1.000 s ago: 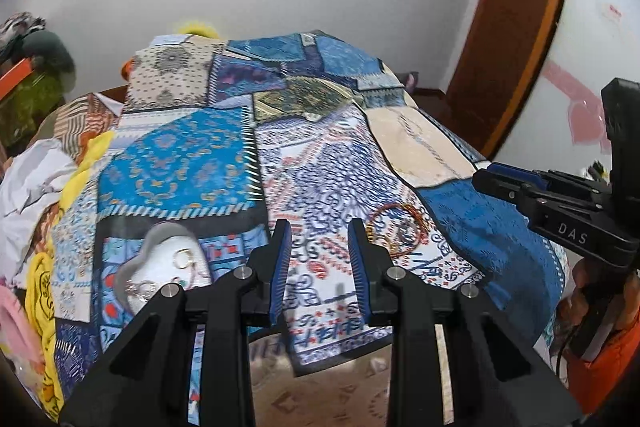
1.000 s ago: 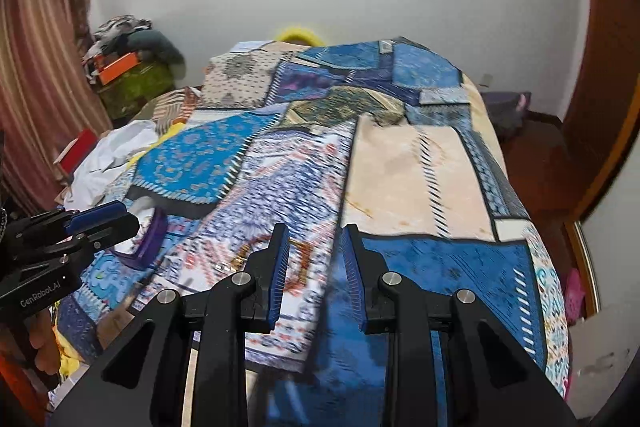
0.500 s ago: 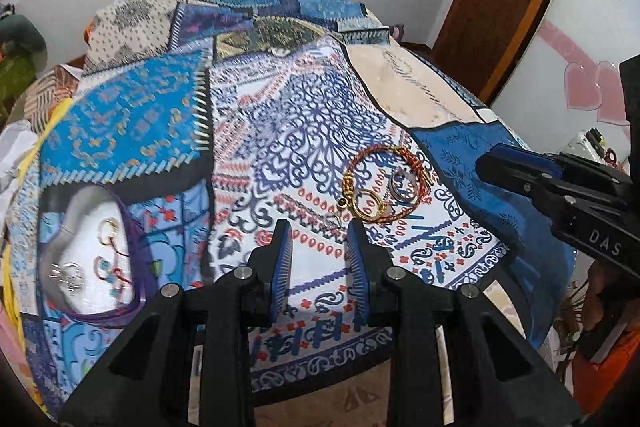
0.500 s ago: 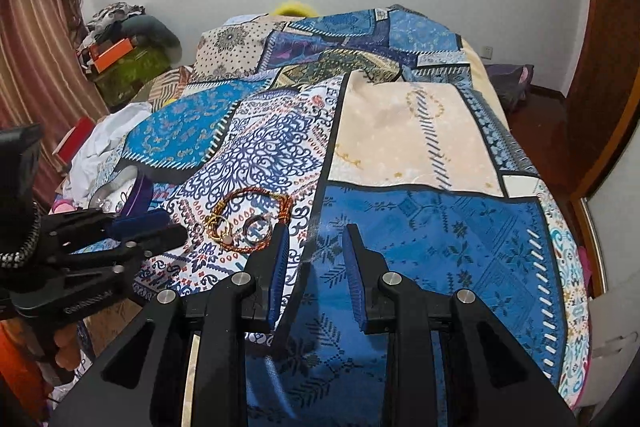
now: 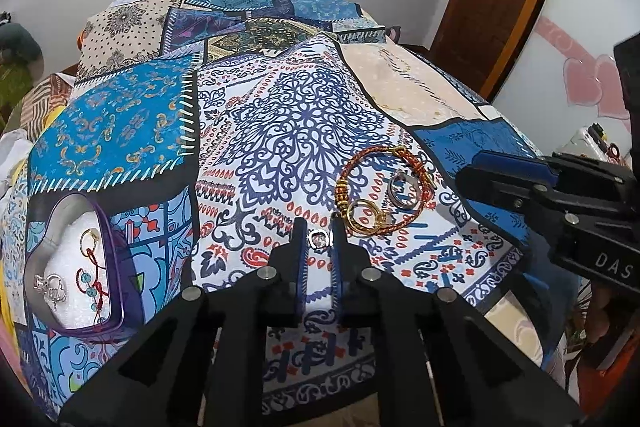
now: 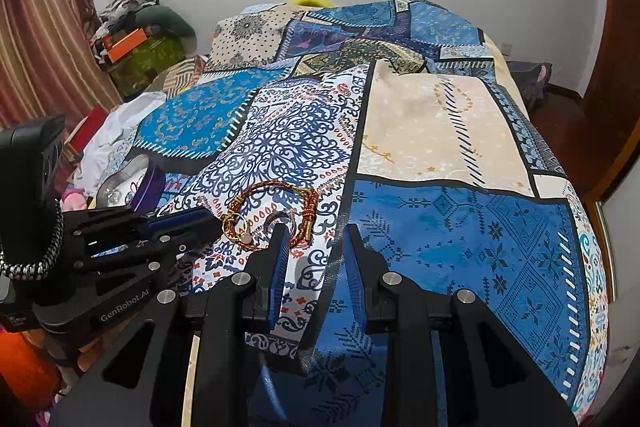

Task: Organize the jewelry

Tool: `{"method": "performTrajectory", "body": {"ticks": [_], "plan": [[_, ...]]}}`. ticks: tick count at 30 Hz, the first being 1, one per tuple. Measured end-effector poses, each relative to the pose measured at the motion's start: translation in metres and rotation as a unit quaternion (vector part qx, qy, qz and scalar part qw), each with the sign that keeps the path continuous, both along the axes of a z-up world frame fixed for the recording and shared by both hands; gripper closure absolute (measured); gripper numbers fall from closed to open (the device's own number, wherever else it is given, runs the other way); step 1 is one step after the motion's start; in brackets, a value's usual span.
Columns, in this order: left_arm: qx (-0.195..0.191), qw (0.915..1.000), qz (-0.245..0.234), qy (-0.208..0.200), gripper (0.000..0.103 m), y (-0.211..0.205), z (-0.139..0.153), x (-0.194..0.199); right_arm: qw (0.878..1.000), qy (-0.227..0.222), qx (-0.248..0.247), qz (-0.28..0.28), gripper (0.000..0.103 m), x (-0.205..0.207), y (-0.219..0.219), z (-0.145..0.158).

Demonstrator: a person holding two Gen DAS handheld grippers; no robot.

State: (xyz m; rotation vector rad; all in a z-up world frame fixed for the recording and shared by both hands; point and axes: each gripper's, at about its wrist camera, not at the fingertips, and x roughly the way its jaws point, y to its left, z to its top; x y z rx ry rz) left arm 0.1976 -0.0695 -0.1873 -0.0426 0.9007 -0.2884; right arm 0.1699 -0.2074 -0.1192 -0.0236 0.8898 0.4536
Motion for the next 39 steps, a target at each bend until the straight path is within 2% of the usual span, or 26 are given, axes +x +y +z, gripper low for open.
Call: {"method": "performTrajectory", "body": {"ticks": [7,15,25,31,33,39], "plan": [[0.002,1.0,0.0,-0.009,0.094,0.001,0.003,-0.005,1.0,-0.007,-0.002,0.017,0.078,0.0,0.015,-0.001],[-0.019,0.9996,0.015,-0.015,0.094,0.018,0.011,-0.019,0.999,-0.012,-0.004,0.04,0.078,0.003,0.033,-0.004],[-0.039,0.9987,0.026,-0.018,0.094,0.03,0.015,-0.022,0.999,0.011,-0.02,0.039,0.078,0.014,0.038,-0.02],[-0.039,0.9988,0.023,-0.018,0.094,0.029,0.017,-0.022,0.998,-0.003,-0.047,0.046,0.078,0.01,0.043,-0.021],[-0.039,0.9987,0.023,-0.02,0.094,0.029,0.02,-0.024,0.998,-0.005,-0.052,0.046,0.083,0.009,0.043,-0.021],[-0.037,0.9986,0.022,-0.032,0.094,0.03,0.031,-0.032,0.998,-0.008,-0.04,0.04,0.083,0.007,0.04,-0.013]]}}
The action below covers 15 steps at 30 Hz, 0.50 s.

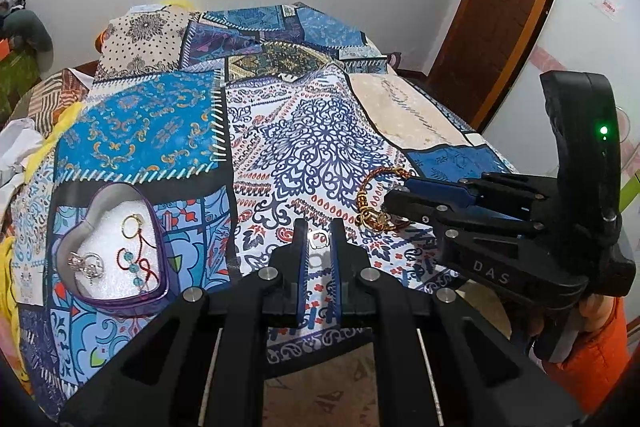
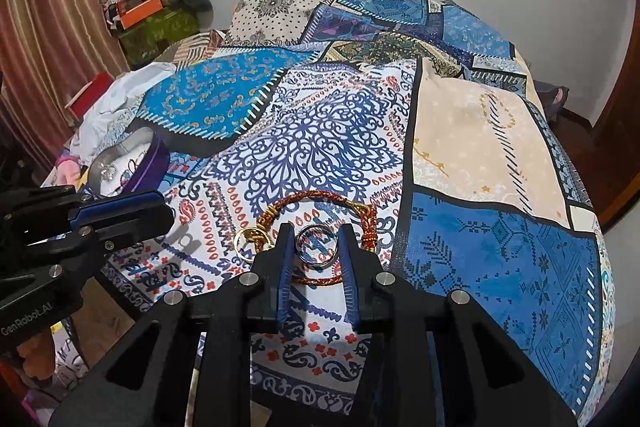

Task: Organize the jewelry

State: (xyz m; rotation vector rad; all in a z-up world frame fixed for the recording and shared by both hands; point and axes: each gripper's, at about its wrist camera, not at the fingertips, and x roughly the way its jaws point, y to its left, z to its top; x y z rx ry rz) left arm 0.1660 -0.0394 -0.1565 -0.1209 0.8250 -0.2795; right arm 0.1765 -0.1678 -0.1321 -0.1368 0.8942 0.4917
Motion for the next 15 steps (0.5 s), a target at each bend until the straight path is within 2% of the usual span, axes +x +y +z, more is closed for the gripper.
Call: {"method": "performTrajectory", "body": {"ticks": [15], "plan": [[0.0,0.9983,0.024,-0.053,0.094,0.023,0.047,-0.028,0.997,-0.068,0.028,0.019,0.083,-0.023,0.022,0.059]]}}
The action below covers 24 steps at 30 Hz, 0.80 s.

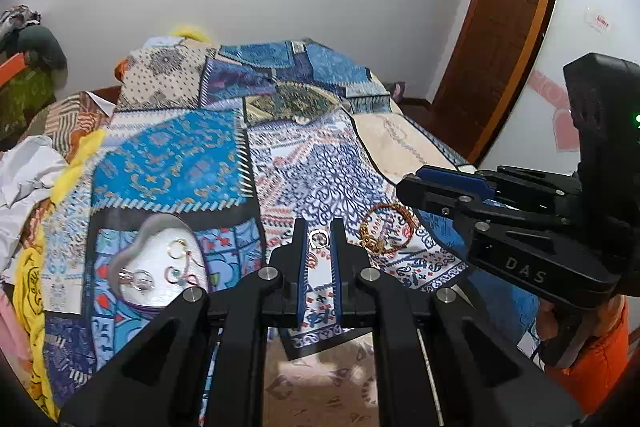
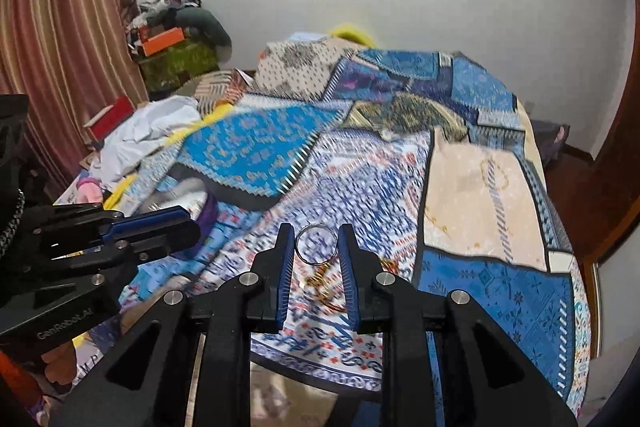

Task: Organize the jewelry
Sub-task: 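Carry both held pieces over the purple heart tin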

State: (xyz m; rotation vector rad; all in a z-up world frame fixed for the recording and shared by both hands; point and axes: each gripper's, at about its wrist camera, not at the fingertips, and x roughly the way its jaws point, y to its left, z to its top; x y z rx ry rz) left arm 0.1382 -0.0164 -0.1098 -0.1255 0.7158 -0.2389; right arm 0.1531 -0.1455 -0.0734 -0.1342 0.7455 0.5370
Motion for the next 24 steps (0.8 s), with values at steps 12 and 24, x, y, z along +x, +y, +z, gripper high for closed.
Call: {"method": "performTrajectory", "body": {"ticks": [12,24], "plan": [[0.008,0.9984,0.044,-0.035,0.094,0.042,0.027,-0.023,0.998,-0.046,0.027,0.04,0.083,-0.021,0.042,0.037],[0.003,0.9936,0.105,-0.043,0.094,0.097,0.028,-0.04,0.994,-0.057,0.041,0.089,0.083,-0.034,0.091,0.046]]}}
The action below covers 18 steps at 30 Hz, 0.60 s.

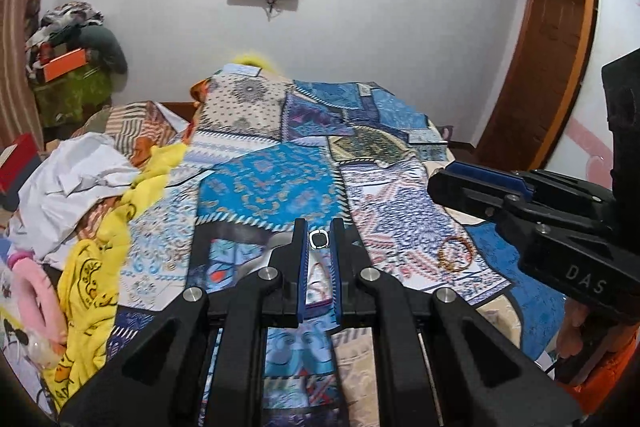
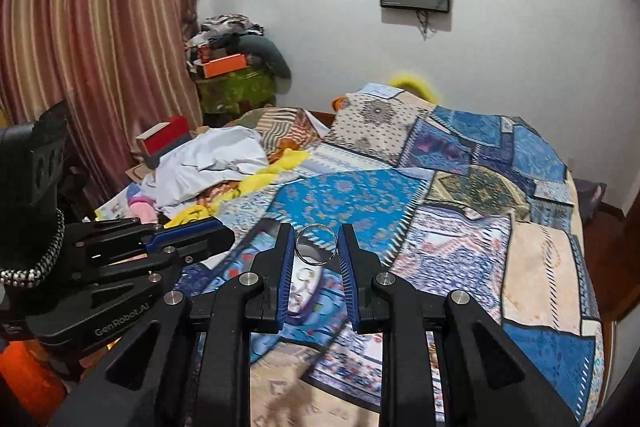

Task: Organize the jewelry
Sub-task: 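Carry both held pieces over the purple heart tin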

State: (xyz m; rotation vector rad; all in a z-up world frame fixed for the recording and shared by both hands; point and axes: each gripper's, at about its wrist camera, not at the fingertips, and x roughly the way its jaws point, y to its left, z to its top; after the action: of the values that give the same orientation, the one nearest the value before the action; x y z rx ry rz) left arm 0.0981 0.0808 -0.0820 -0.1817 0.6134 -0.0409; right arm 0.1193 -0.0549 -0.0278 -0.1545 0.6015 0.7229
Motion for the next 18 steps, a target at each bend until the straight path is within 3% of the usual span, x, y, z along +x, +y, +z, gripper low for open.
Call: {"method": "performTrajectory", "body": {"ticks": [10,18], "plan": [[-0.013,0.9989,0.031,0.032,0.094,0.031,-0.03,0.001,0.999,0.024,-0.013,0.022,0.083,0.008,0.03,-0.02],[-0.023,0.9977,0.02,0.06,0.094,0.033,-0.055,0.019,0.998,0.063,-0.022,0.021,0.083,0.031,0.042,-0.047]]}}
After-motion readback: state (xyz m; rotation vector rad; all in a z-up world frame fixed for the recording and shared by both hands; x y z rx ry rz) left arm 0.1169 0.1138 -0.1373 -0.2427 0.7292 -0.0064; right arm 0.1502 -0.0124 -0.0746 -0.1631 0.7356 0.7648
